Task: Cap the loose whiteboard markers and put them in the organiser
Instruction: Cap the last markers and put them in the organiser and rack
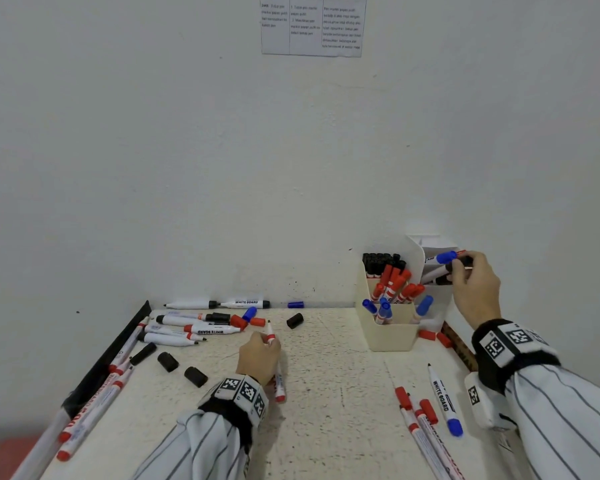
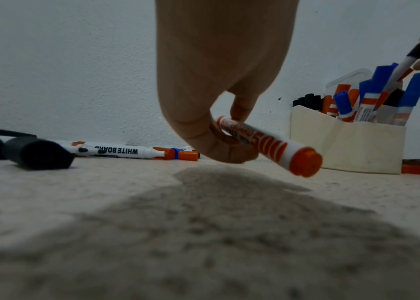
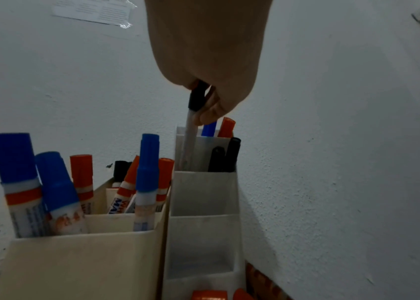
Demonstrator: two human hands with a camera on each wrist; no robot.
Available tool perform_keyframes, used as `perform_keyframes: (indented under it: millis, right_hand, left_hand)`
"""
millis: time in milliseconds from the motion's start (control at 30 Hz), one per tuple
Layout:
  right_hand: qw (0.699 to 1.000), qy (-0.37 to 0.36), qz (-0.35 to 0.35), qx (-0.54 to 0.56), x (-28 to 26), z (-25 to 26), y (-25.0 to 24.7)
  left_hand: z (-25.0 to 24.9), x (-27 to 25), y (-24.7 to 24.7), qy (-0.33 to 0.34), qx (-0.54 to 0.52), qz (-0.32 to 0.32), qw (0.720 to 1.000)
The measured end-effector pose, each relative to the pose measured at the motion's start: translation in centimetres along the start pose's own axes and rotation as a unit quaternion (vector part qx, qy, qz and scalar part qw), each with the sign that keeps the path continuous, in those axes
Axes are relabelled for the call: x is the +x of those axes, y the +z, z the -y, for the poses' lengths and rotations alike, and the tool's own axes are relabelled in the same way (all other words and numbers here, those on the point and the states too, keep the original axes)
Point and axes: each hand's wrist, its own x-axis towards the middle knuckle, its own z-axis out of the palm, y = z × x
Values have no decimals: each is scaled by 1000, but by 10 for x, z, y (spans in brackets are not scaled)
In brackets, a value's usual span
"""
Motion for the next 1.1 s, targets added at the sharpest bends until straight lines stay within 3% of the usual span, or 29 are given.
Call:
perform_keyframes:
  millis: [133,433,767,967,1100]
  right_hand:
    - [998,-16,30,-47,4,0,3]
    - [993,-29,26,-110,-4,-15,16]
    - [992,-8,22,-125,-7,-18,27]
    - [994,-34,25,-105,-14,-13,29]
    - [993,2,45,-106,-10,-12,28]
  left_hand:
    - [0,2,2,7,3,12,1000]
    - [2,5,6,8,3,7,1000]
    - [3,4,10,-14,-15,12,1000]
    - [3,4,10,-23,-40,11,999]
    - [4,5,11,-17,-51,14,998]
